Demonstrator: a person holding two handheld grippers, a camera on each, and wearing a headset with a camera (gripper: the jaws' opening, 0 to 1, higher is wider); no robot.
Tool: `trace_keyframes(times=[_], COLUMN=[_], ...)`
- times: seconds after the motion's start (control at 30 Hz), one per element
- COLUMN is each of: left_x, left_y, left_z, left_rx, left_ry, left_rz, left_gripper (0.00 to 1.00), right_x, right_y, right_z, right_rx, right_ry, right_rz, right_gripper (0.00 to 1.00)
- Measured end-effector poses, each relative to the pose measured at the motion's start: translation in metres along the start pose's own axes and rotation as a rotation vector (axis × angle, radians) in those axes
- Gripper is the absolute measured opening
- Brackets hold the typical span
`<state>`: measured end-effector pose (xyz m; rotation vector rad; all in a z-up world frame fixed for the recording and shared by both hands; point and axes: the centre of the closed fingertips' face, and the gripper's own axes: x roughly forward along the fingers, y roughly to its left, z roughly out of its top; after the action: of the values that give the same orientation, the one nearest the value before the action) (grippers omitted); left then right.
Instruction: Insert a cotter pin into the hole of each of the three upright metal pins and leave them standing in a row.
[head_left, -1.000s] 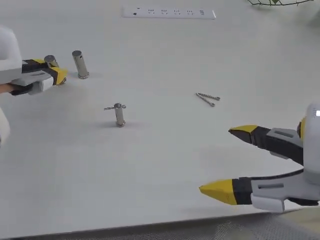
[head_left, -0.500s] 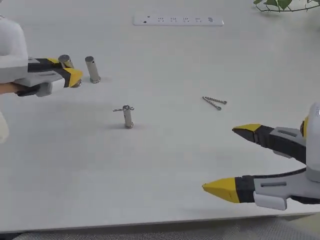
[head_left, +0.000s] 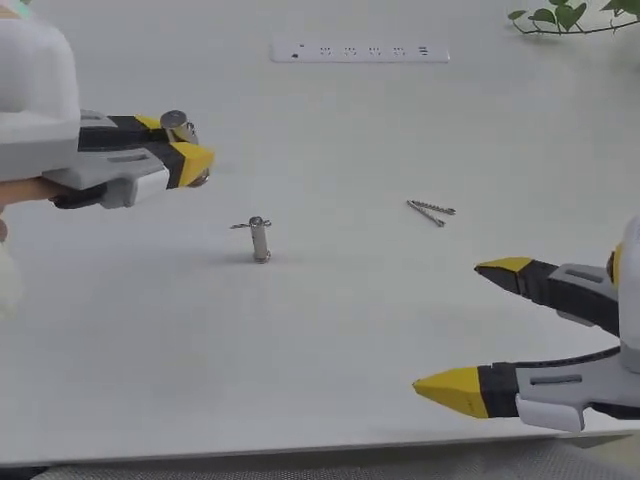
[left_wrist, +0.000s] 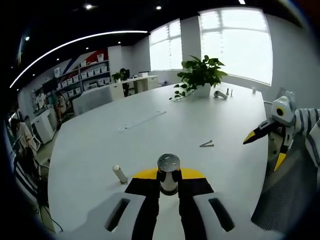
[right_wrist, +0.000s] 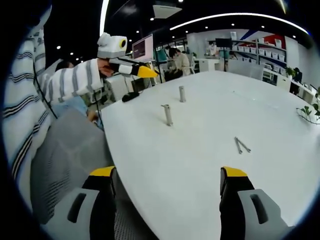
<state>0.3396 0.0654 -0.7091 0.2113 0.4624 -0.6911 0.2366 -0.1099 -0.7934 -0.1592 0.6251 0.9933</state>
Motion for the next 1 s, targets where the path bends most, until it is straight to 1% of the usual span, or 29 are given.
trace_keyframes(times=[0.03, 0.07, 0.1, 0.13, 0.17, 0.27, 0.3, 0.33, 0.37, 0.43, 0.47, 0.5, 0.53, 0.67, 0.73, 0.77, 0.83, 1.0], left_x=[0.001, 0.002, 0.003, 0.005, 0.008, 0.014, 0.015, 0.018, 0.02, 0.025, 0.028, 0.031, 0.034, 0.047, 0.055, 0.058, 0.064, 0.074], left_y=[-0.007, -0.011, -0.019, -0.02, -0.017, -0.035, -0.039, -0.048, -0.053, -0.066, -0.073, -0.077, -0.082, -0.093, -0.101, -0.104, -0.108, -0.116], left_z=[-0.001, -0.001, -0.003, -0.006, -0.011, -0.016, -0.018, -0.02, -0.022, -0.03, -0.035, -0.038, -0.043, -0.054, -0.061, -0.065, -0.071, -0.079], left_rx=[-0.003, 0.003, 0.011, 0.017, 0.018, 0.016, 0.023, 0.037, 0.042, 0.036, 0.064, 0.068, 0.08, 0.084, 0.146, 0.178, 0.177, 0.179], left_ry=[0.005, 0.006, 0.011, 0.015, 0.022, 0.031, 0.035, 0.039, 0.042, 0.063, 0.076, 0.078, 0.086, 0.095, 0.089, 0.095, 0.122, 0.123], left_rz=[-0.012, -0.019, -0.036, -0.051, -0.066, -0.092, -0.1, -0.118, -0.13, -0.163, -0.188, -0.191, -0.209, -0.239, -0.27, -0.28, -0.289, -0.309], left_gripper=[0.11, 0.11, 0.11, 0.11, 0.11, 0.11, 0.11, 0.11, 0.11, 0.11, 0.11, 0.11, 0.11, 0.11, 0.11, 0.11, 0.11, 0.11], right_x=[0.0, 0.0, -0.001, -0.001, -0.001, -0.001, -0.002, -0.003, -0.003, -0.005, -0.005, -0.006, -0.006, -0.007, -0.007, -0.007, -0.007, -0.008], right_y=[0.0, 0.0, 0.0, 0.0, 0.0, -0.001, -0.002, -0.002, -0.003, -0.003, -0.004, -0.004, -0.005, -0.005, -0.005, -0.005, -0.005, -0.005], right_z=[0.0, 0.0, 0.0, 0.0, 0.0, -0.001, -0.002, -0.002, -0.003, -0.004, -0.005, -0.006, -0.006, -0.006, -0.007, -0.008, -0.008, -0.009], right_rx=[0.001, 0.001, -0.004, -0.007, -0.006, -0.002, -0.002, -0.001, 0.001, 0.005, 0.005, 0.004, 0.005, 0.011, 0.014, 0.014, 0.014, 0.02], right_ry=[-0.003, -0.004, -0.007, -0.01, -0.014, -0.013, -0.011, -0.011, -0.011, -0.009, -0.005, -0.003, -0.004, -0.013, -0.011, -0.01, -0.009, -0.014], right_rz=[0.0, 0.0, -0.001, -0.002, -0.001, -0.008, -0.012, -0.014, -0.015, -0.019, -0.022, -0.025, -0.028, -0.036, -0.037, -0.037, -0.037, -0.042], right_gripper=[0.86, 0.86, 0.86, 0.86, 0.86, 0.86, 0.86, 0.86, 0.86, 0.86, 0.86, 0.86, 0.86, 0.86, 0.86, 0.86, 0.86, 0.86])
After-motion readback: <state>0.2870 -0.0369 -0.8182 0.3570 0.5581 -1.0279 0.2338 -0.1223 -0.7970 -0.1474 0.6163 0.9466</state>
